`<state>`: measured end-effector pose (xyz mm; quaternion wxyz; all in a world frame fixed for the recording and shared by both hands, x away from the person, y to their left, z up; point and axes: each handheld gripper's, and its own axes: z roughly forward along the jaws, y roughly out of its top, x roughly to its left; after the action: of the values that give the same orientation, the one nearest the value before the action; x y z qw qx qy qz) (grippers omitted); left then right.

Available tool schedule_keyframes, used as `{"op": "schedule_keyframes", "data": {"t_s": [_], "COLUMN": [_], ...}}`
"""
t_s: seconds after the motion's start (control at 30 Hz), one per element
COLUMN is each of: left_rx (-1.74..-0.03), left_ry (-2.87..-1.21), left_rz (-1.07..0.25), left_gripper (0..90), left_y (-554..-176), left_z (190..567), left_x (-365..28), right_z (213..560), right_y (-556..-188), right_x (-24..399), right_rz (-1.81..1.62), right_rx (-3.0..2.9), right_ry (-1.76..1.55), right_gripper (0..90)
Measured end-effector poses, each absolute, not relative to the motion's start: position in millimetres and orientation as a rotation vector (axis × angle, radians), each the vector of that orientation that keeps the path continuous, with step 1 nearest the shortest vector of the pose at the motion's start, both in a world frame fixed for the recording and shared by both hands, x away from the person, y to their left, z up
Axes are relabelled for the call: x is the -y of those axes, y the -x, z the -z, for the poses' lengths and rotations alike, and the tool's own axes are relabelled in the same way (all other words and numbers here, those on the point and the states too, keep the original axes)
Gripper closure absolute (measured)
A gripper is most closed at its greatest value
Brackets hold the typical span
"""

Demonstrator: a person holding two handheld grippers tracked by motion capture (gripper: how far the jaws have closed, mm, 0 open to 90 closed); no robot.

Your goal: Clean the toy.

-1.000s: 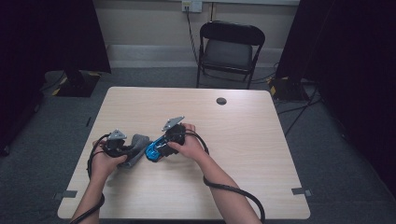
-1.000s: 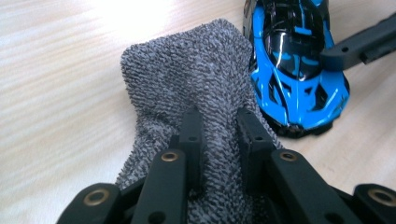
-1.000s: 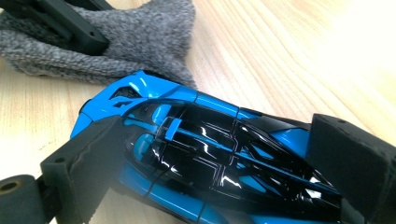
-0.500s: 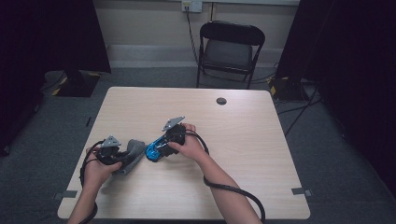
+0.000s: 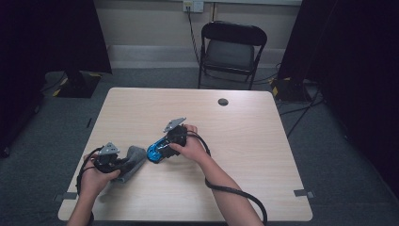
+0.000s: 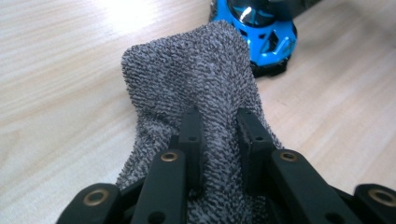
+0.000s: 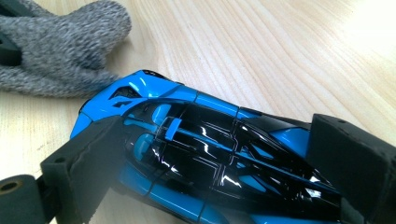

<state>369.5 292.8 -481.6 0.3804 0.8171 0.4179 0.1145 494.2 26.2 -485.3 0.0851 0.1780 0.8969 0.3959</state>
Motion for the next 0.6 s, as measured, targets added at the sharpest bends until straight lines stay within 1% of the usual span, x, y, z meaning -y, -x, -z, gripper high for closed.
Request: {"op": "schedule_keyframes", "data": {"t_s": [0.5,0.57,0.6], "left_rx": [-1.041,-1.04,-1.042], "left_ry": [-2.065,-2.06,-2.059], "left_rz": [-0.32,-0.328,-0.326], "left_gripper": [74.2,74.2,74.1], "left_y": [-364.8,-365.3,-365.4], "left_z": [468.8,468.2,467.8], "left_x": [-292.9,-293.0,-293.1], "right_z": [486.5,486.1,484.5], "right_y": [-493.4,-494.2,-494.2], "right_x": [-22.1,-20.8,-19.6], "right_rz": [-1.202,-1.199,-1.215], "right_rx": [-2.646,-2.647,-2.645], "right_ry": [-0.554,-0.56,-0.58], "right_gripper": [4.0,4.5,8.2]}}
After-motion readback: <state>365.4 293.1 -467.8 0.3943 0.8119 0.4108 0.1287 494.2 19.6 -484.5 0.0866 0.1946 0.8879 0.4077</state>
